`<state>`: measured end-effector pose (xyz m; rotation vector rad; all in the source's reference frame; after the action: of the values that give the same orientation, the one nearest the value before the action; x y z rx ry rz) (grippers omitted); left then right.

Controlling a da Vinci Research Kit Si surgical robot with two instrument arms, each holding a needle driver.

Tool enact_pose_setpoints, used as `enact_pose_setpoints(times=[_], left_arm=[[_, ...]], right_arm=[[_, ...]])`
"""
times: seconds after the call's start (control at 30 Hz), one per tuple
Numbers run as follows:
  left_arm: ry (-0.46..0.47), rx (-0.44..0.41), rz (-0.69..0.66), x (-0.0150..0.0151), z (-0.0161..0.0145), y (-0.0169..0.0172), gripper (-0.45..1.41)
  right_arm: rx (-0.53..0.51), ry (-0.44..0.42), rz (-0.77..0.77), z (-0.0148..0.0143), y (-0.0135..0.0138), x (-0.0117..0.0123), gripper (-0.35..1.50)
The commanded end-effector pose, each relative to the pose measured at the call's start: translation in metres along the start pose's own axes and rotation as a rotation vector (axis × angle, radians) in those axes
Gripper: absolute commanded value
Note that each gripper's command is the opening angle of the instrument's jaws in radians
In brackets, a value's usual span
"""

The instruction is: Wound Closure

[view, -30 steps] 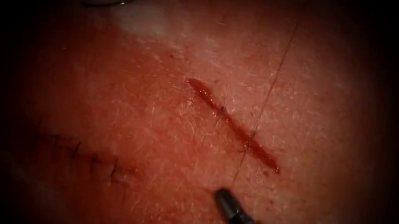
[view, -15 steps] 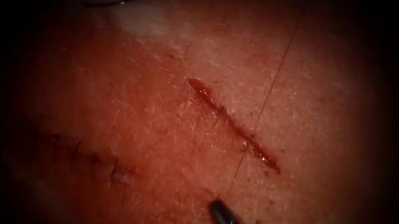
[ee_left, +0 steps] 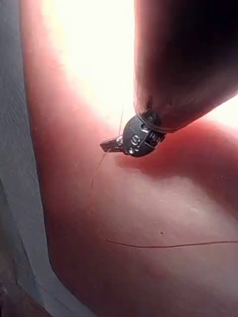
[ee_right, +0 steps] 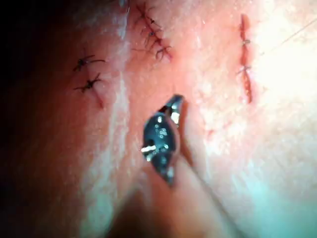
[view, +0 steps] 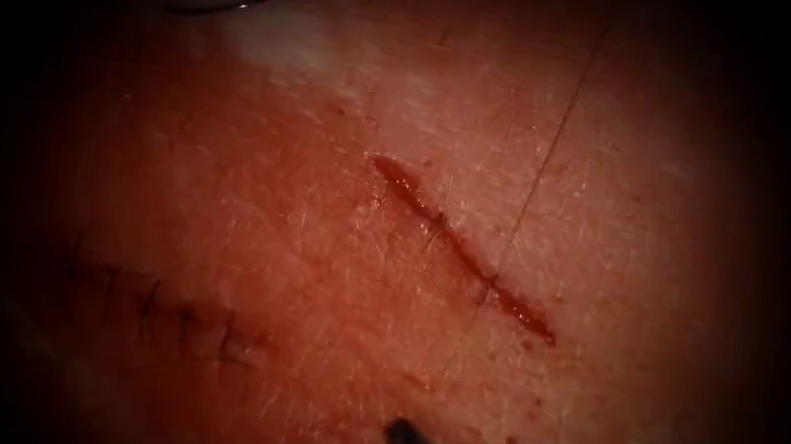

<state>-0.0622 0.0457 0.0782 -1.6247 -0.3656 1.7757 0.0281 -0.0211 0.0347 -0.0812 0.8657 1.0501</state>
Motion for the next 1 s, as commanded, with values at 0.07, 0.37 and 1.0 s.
enact_pose_setpoints(times=[0.07, 0.37, 1.0], left_arm=[[0.003, 0.000, -0.003, -0.0001, 0.0008, -0.0003, -0.45], [-0.043, -0.073, -0.043, -0.0005, -0.0026, 0.0038, -0.45], [-0.073, -0.101, -0.093, 0.0010, -0.0207, 0.0261, -0.45]], right_arm=[[0.006, -0.006, -0.001, -0.0002, -0.0009, -0.0011, -0.35], [0.028, 0.042, 0.003, -0.0002, -0.0001, 0.0003, 0.88], [0.160, 0.073, 0.036, -0.0029, 0.0028, 0.0060, 1.18]])
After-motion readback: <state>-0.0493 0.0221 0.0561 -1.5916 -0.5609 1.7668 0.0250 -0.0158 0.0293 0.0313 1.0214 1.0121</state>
